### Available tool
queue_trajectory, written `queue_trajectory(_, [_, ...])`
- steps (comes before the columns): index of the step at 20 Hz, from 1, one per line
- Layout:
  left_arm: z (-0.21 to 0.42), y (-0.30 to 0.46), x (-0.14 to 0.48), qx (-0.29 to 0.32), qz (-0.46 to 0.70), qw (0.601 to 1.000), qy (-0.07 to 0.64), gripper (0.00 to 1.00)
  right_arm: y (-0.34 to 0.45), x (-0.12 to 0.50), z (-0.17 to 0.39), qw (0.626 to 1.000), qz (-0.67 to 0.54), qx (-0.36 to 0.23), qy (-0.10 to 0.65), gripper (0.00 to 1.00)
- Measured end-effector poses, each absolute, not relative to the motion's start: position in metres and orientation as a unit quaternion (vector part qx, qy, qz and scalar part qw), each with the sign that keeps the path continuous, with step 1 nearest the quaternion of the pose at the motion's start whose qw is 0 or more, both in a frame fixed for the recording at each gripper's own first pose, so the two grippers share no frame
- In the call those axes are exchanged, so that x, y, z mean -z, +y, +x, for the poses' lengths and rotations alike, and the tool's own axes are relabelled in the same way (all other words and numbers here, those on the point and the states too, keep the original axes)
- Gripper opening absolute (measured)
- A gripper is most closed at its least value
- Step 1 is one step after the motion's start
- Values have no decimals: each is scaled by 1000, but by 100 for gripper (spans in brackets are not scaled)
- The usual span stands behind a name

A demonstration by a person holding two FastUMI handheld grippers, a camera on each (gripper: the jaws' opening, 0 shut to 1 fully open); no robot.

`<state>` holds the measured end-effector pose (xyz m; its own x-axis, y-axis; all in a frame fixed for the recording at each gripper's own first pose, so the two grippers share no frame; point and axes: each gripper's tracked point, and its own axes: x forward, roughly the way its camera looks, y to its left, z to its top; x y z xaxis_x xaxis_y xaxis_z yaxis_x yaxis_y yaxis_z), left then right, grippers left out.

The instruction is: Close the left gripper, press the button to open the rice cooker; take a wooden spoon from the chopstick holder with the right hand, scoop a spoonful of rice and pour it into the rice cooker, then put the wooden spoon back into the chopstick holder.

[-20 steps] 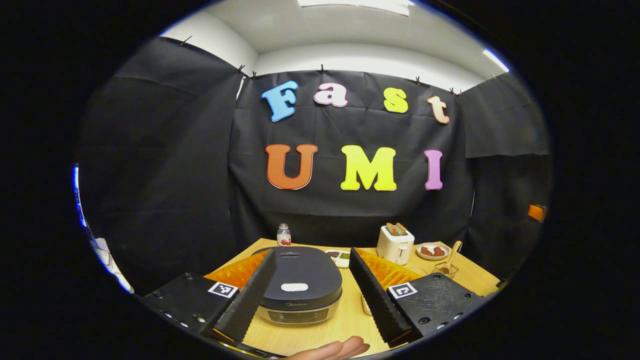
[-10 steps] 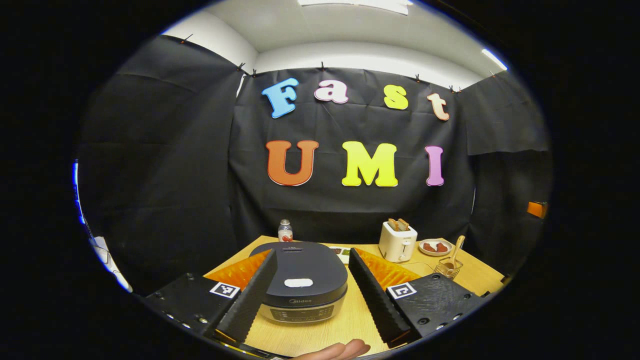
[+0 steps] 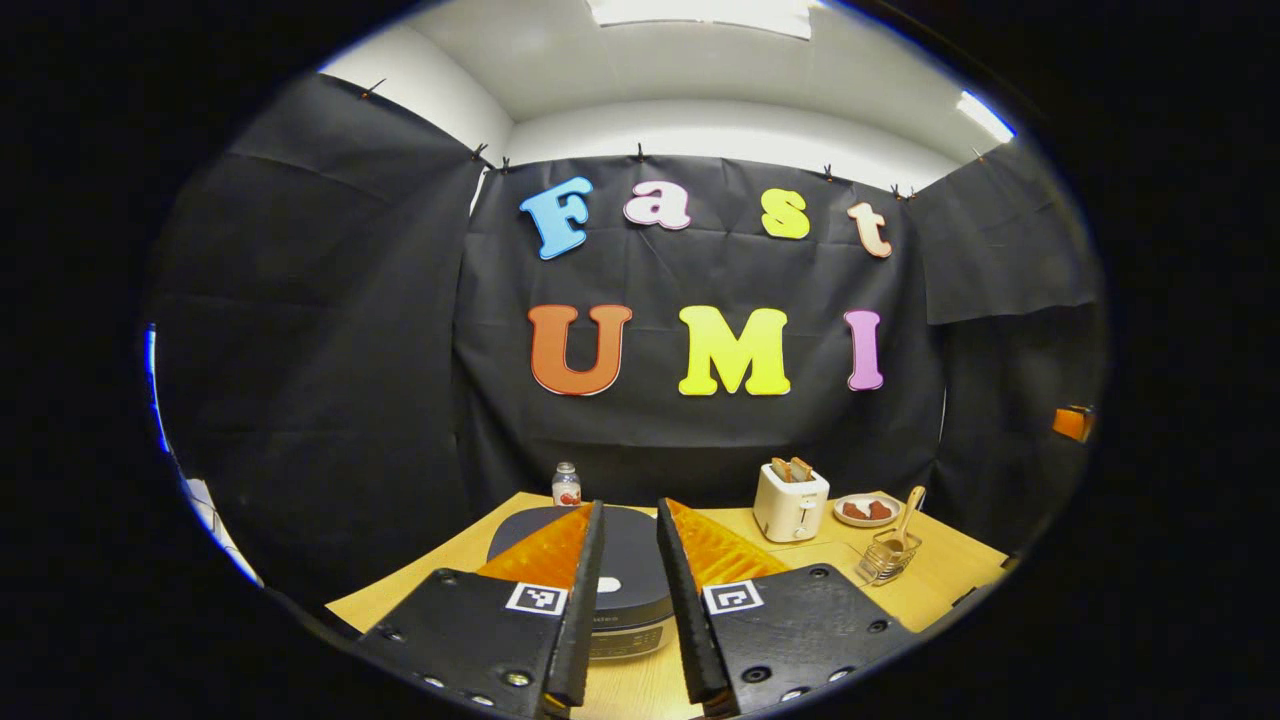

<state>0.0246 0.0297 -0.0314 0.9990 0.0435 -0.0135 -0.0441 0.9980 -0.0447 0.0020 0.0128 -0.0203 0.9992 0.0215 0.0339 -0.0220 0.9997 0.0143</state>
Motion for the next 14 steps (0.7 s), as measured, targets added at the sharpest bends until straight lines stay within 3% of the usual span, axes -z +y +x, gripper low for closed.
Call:
queue_trajectory(2, [36, 33, 53, -30, -25, 999, 37, 35, 12, 24, 2, 1000, 14, -13, -20, 99])
queue_trajectory(4, [22, 29, 53, -35, -28, 997, 63, 0, 12, 33, 4, 1000, 18, -17, -13, 100])
queue_trajectory(6, [55, 40, 77, -50, -15, 995, 88, 0, 8, 40, 8, 1000, 16, -18, -7, 100])
queue_trajectory(7, [40, 42, 80, -56, -20, 992, 110, 0, 6, 44, 9, 1000, 14, -16, -4, 99])
queue_trajectory(14, [88, 54, 152, -83, -24, 966, 244, 0, -3, 74, 19, 1000, 8, -13, 22, 99])
